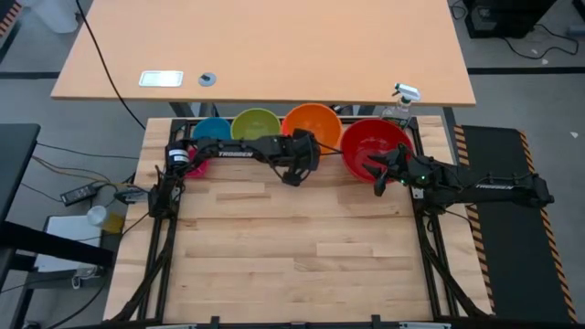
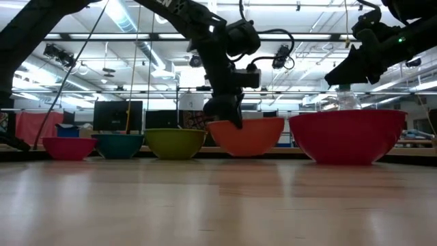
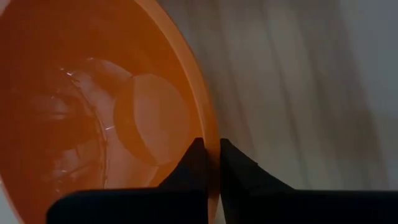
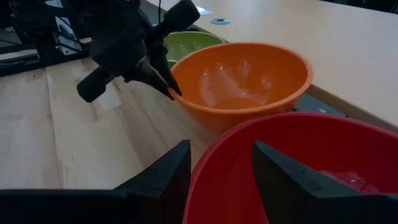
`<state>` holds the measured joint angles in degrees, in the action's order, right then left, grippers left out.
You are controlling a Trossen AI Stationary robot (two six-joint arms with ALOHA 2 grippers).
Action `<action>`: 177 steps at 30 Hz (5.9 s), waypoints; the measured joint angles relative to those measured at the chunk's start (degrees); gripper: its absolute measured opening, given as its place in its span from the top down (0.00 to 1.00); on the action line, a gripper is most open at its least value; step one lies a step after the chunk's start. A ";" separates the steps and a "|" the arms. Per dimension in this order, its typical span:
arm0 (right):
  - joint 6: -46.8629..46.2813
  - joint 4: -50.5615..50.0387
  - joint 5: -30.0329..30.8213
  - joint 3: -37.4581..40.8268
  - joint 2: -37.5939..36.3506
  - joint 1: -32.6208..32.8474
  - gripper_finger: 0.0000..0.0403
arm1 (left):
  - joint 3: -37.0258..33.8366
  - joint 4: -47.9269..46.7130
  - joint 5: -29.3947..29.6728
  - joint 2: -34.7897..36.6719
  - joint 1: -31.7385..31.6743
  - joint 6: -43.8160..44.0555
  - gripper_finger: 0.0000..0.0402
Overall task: Nest bowls inside each other
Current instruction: Stack the orange bowl into the red bowl, then stack the green bowl into the orange bowl
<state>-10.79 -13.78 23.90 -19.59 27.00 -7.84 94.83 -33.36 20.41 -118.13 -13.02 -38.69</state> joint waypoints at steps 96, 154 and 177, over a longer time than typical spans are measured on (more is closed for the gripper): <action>17.84 20.45 -7.12 -1.95 -20.52 0.74 0.59 | 38.65 5.76 -31.75 -22.84 -0.87 -26.56 0.51; 18.43 12.44 1.62 -1.88 -17.14 0.64 0.59 | -29.88 -7.49 9.15 26.49 1.51 27.69 0.52; 19.91 16.45 1.97 -1.90 -7.92 0.55 0.59 | -41.07 3.03 9.66 27.41 -11.30 6.59 0.53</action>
<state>9.13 2.67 25.87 -21.50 19.09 -7.29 53.76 -30.33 30.08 -90.72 -24.32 -32.10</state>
